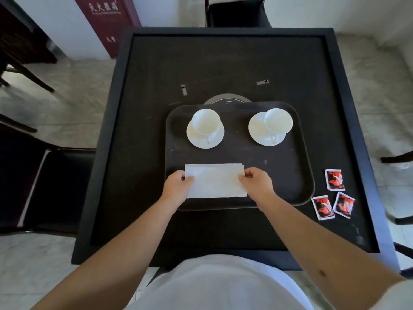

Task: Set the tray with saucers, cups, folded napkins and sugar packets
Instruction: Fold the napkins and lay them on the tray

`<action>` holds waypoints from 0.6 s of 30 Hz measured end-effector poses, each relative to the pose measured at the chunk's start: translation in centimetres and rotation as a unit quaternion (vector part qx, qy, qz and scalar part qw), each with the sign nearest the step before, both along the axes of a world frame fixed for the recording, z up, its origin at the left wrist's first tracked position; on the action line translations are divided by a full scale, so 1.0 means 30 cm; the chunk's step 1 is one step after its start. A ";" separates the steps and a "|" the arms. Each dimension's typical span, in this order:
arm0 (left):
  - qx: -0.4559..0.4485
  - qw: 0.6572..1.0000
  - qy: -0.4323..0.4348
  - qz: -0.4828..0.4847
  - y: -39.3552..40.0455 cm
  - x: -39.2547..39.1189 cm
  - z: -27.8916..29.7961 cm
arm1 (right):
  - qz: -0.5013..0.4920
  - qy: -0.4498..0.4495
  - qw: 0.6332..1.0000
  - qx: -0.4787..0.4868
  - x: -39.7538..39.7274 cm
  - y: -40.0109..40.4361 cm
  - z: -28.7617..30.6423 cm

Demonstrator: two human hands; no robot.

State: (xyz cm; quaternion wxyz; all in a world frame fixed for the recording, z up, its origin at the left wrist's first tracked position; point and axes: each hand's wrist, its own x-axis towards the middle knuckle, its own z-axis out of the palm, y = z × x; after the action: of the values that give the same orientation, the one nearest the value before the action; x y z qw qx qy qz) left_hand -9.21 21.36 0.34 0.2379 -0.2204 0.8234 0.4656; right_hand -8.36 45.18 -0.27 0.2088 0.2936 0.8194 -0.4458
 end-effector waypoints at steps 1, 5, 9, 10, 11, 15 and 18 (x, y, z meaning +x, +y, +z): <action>-0.013 1.000 0.002 -0.001 -0.006 -0.004 -0.007 | -0.002 0.001 1.000 0.003 -0.008 -0.004 -0.005; -0.057 0.998 0.003 -0.016 -0.019 -0.017 -0.031 | -0.016 0.001 1.000 0.009 -0.024 -0.017 -0.024; -0.074 0.997 0.009 -0.018 -0.021 -0.019 -0.049 | -0.016 0.008 0.999 0.027 -0.030 -0.029 -0.040; -0.077 0.997 0.013 -0.019 -0.020 -0.020 -0.052 | -0.017 0.011 0.999 0.032 -0.031 -0.030 -0.043; -0.078 0.997 0.017 -0.018 -0.019 -0.021 -0.056 | -0.018 0.014 0.999 0.036 -0.032 -0.030 -0.045; -0.090 0.995 0.030 -0.011 -0.012 -0.031 -0.067 | -0.015 0.019 0.999 0.045 -0.038 -0.032 -0.048; -0.099 0.994 0.042 -0.006 -0.005 -0.033 -0.073 | -0.004 0.022 0.998 0.059 -0.041 -0.036 -0.050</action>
State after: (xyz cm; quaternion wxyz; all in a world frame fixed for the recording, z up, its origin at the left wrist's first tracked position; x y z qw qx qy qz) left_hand -10.20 21.22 -1.86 0.1830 -0.2188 0.8759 0.3891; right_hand -9.60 44.10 -1.77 0.1710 0.2988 0.8478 -0.4035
